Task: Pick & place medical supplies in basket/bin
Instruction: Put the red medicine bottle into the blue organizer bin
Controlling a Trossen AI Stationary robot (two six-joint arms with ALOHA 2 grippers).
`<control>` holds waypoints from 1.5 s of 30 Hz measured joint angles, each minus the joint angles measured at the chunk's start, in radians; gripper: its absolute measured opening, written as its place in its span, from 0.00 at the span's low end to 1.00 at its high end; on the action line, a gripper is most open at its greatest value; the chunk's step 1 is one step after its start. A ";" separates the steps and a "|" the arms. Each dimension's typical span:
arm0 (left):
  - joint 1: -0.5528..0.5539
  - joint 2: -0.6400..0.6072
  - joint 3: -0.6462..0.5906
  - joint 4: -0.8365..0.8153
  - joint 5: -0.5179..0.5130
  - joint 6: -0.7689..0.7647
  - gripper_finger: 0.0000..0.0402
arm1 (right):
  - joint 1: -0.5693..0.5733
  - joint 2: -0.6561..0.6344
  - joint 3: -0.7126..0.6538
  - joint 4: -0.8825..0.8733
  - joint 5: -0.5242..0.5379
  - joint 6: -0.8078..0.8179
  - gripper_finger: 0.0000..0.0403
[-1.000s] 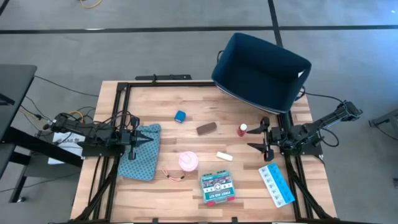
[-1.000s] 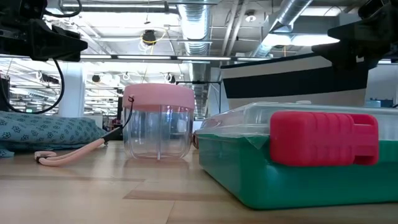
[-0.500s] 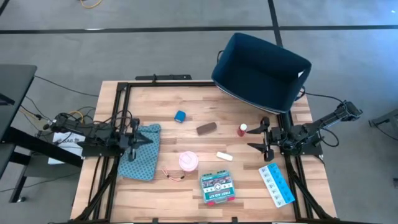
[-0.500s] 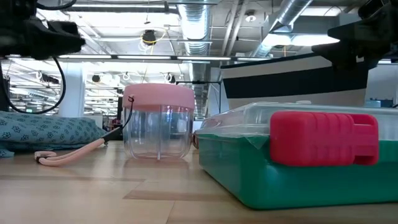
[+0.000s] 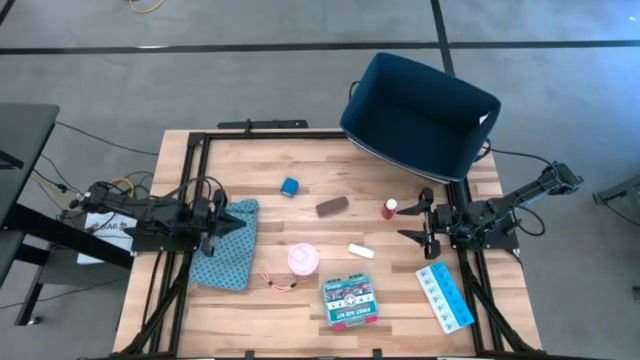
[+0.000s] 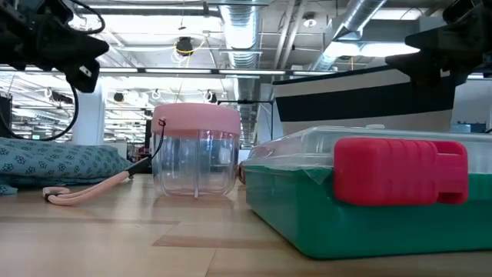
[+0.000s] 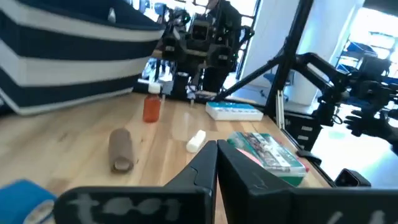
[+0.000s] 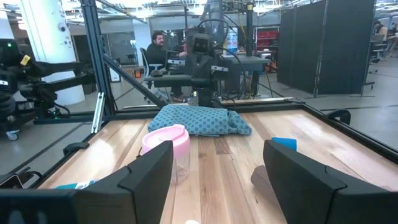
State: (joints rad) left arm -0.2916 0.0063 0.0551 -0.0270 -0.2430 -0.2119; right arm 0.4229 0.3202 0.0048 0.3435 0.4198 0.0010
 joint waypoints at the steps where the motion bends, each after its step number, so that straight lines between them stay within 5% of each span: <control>1: 0.000 0.000 0.000 -0.008 -0.012 -0.015 0.00 | 0.000 0.000 0.000 0.000 0.000 0.000 0.61; 11: 0.000 0.000 0.003 0.011 -0.251 -0.118 0.00 | 0.000 0.001 0.018 0.047 -0.002 -0.059 0.61; 21: 0.000 0.001 0.003 -0.010 -0.240 -0.220 0.00 | 0.001 0.000 0.021 0.109 -0.002 -0.039 0.61; 26: 0.000 0.026 0.003 0.013 -0.227 -0.219 0.00 | -0.014 0.004 0.023 0.106 0.078 0.022 0.61; 36: -0.001 0.237 0.003 0.250 -0.207 -0.149 0.00 | -0.061 0.121 0.024 0.102 0.209 0.037 0.61; 45: -0.001 0.397 0.003 0.390 -0.218 -0.117 0.00 | -0.065 0.232 0.024 0.115 0.118 0.165 0.61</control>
State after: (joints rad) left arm -0.2924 0.4036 0.0582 0.3630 -0.4612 -0.3290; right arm 0.3580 0.5519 0.0288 0.4585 0.5378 0.1663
